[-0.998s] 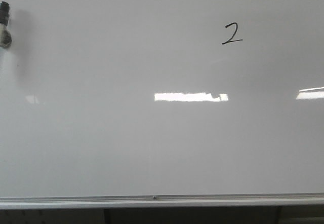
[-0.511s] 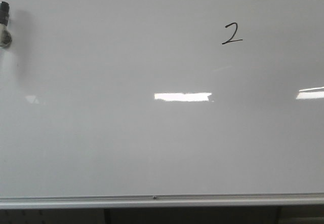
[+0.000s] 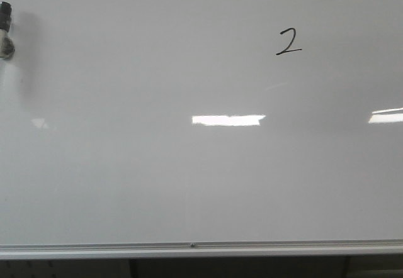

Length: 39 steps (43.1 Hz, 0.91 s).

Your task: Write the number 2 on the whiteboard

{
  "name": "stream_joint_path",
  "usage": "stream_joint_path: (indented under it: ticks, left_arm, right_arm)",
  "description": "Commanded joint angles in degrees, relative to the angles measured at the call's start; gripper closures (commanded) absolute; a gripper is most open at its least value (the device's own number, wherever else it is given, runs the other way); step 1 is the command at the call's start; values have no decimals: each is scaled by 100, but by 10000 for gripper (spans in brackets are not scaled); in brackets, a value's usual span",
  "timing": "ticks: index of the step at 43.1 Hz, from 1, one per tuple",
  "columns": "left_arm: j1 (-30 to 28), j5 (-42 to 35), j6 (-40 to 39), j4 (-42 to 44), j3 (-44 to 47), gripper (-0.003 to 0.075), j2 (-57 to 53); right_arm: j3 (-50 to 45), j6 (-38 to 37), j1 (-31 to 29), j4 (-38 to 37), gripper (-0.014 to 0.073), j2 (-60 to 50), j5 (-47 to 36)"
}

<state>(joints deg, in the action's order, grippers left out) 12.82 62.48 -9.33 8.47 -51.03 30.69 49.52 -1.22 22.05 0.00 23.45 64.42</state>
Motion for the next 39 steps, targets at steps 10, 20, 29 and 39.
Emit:
stream_joint_path:
  ticks: [10,20,29,39]
  left_arm:
    - [37,-322,-64,61,-191,717,32]
    - [37,-371,-64,49,-191,741,32]
    - [37,-371,-64,49,-191,741,32]
    - [37,-371,-64,49,-191,741,32]
  right_arm:
    - [83,-7,-15,-97,662,54,-420]
    - [83,-7,-15,-90,662,54,-461]
    - [83,-7,-15,-95,662,54,-461]
    - [83,-7,-15,-95,662,54,-461]
